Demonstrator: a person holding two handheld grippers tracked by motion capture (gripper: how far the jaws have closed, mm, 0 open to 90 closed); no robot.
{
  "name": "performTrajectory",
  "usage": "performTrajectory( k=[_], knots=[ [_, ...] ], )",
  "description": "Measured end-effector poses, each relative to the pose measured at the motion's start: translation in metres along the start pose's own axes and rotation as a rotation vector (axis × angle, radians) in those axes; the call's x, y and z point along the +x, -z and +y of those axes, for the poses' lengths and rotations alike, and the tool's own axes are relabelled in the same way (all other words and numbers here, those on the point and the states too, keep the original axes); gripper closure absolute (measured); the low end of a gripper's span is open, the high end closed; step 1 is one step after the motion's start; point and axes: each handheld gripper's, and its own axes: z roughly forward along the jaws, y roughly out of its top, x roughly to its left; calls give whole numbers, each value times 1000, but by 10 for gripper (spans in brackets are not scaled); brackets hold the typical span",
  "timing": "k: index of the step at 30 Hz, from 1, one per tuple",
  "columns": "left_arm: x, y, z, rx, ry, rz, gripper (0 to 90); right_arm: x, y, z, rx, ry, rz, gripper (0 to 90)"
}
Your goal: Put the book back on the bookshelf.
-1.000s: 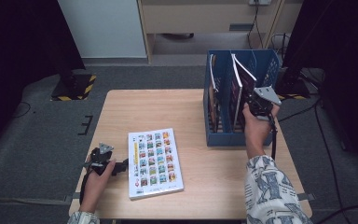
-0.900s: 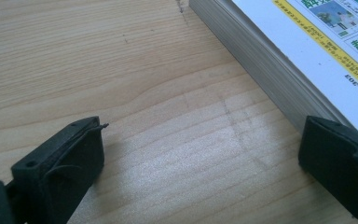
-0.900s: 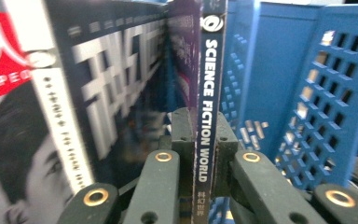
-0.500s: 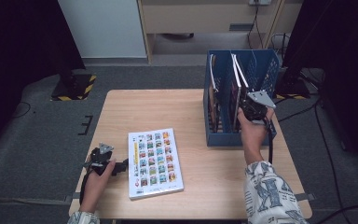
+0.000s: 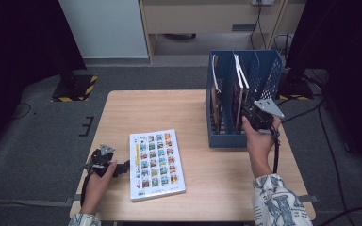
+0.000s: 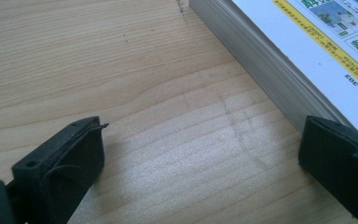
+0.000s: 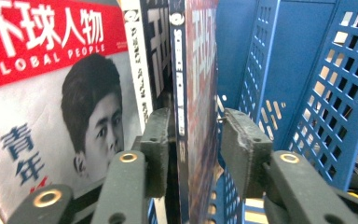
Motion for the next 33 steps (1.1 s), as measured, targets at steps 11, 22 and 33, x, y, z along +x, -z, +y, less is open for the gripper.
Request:
performTrajectory(
  k=[11,22,33],
  knots=[
    [0,0,0,0,0,0,0,8,12,-8,-3,23,37,528],
    [0,0,0,0,2,0,0,19,20,-18,15,34,91,373],
    [0,0,0,0,3,1,0,17,27,-26,53,38,143,210]
  ],
)
